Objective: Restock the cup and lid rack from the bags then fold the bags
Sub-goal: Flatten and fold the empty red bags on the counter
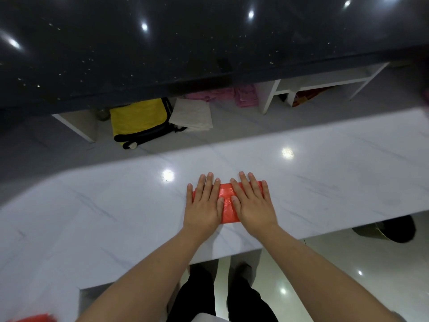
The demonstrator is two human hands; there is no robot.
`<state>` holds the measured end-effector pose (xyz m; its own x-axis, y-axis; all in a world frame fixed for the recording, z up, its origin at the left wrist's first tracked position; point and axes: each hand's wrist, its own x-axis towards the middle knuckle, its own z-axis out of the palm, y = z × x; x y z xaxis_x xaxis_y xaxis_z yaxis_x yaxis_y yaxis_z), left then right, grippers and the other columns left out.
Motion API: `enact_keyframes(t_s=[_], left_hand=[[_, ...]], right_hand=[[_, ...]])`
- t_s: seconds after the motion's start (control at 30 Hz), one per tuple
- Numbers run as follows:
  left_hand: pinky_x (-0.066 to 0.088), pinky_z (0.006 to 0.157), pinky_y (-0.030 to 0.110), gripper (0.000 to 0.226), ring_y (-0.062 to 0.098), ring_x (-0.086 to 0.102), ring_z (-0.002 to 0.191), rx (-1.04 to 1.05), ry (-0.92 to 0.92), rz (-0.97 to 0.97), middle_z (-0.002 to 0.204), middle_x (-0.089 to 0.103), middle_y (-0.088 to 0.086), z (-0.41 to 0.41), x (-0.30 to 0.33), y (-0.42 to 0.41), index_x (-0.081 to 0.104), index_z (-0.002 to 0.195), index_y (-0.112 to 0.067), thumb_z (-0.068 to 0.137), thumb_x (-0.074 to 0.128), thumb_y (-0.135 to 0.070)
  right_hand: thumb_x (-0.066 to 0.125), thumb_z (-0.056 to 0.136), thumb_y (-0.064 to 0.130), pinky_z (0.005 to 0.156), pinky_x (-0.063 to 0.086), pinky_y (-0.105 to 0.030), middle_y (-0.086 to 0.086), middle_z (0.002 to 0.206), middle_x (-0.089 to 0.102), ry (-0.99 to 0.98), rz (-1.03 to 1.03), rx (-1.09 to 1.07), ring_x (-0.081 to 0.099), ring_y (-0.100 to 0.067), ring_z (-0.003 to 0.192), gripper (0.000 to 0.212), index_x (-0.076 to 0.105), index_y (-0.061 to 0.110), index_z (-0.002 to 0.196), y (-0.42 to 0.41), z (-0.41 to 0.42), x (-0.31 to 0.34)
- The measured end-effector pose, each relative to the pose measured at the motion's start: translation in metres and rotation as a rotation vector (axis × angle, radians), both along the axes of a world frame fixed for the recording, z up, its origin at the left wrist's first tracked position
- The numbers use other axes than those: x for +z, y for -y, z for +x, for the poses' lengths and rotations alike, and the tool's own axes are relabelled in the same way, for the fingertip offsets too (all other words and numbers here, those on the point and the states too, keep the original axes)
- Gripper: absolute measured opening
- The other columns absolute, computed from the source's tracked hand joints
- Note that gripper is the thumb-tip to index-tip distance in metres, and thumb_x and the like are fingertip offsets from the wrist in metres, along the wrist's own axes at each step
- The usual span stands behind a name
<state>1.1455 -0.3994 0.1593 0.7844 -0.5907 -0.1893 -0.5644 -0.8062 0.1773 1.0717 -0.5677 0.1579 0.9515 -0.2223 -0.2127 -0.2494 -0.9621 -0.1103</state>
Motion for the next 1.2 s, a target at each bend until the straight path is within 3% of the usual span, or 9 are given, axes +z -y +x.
enact_keyframes(t_s=[0.1,0.2,0.33,0.53,0.9,1.2], left_hand=[[-0.005,0.124,0.054,0.062,0.021,-0.020,0.154,-0.021,0.013,-0.006,0.169,-0.010,0.003,-0.004,0.007,0.000,-0.001,0.162,-0.020,0.107,0.005,-0.048],[0.002,0.124,0.054,0.061,0.019,-0.016,0.155,-0.150,0.018,-0.030,0.170,-0.008,0.001,-0.021,0.006,-0.004,0.000,0.162,-0.021,0.108,0.010,-0.048],[0.011,0.123,0.053,0.060,0.020,-0.006,0.156,-0.200,-0.004,-0.023,0.170,0.001,0.000,-0.032,0.001,-0.016,0.007,0.162,-0.023,0.108,0.014,-0.046],[0.001,0.125,0.051,0.061,0.020,-0.013,0.155,-0.220,0.000,-0.002,0.169,-0.007,0.000,-0.034,0.005,-0.016,-0.001,0.162,-0.024,0.106,0.007,-0.047],[0.003,0.125,0.052,0.061,0.021,-0.012,0.156,-0.246,0.002,-0.002,0.170,-0.006,0.001,-0.036,0.002,-0.021,0.001,0.162,-0.022,0.107,0.006,-0.048],[0.013,0.124,0.054,0.062,0.027,-0.002,0.156,-0.264,-0.016,-0.044,0.169,0.003,0.006,-0.039,0.001,-0.032,0.011,0.161,-0.017,0.107,0.018,-0.046]], right_hand=[[0.000,0.105,0.054,0.124,-0.006,-0.051,0.002,0.167,-0.021,-0.030,0.027,-0.021,-0.027,-0.019,0.151,0.059,-0.011,0.033,0.159,-0.003,-0.003,0.006],[-0.001,0.104,0.054,0.124,-0.009,-0.050,0.003,0.164,-0.028,-0.053,0.041,-0.035,-0.032,-0.018,0.149,0.059,-0.016,0.034,0.158,-0.006,-0.012,0.010],[0.002,0.105,0.052,0.124,-0.009,-0.049,0.003,0.166,-0.023,-0.075,0.023,-0.035,-0.029,-0.018,0.150,0.059,-0.010,0.034,0.159,-0.010,-0.026,0.011],[0.015,0.107,0.046,0.123,-0.003,-0.054,-0.004,0.168,-0.013,-0.054,-0.043,0.085,-0.019,-0.023,0.154,0.062,-0.007,0.022,0.160,-0.016,-0.050,0.010],[0.015,0.103,0.063,0.126,-0.002,-0.050,0.000,0.168,-0.014,-0.064,0.013,0.016,-0.018,-0.020,0.154,0.070,-0.007,0.030,0.160,-0.014,-0.066,0.009],[-0.004,0.095,0.067,0.123,-0.012,-0.050,0.004,0.162,-0.033,-0.142,0.019,-0.092,-0.032,-0.012,0.148,0.073,-0.027,0.030,0.154,-0.004,-0.078,0.018]])
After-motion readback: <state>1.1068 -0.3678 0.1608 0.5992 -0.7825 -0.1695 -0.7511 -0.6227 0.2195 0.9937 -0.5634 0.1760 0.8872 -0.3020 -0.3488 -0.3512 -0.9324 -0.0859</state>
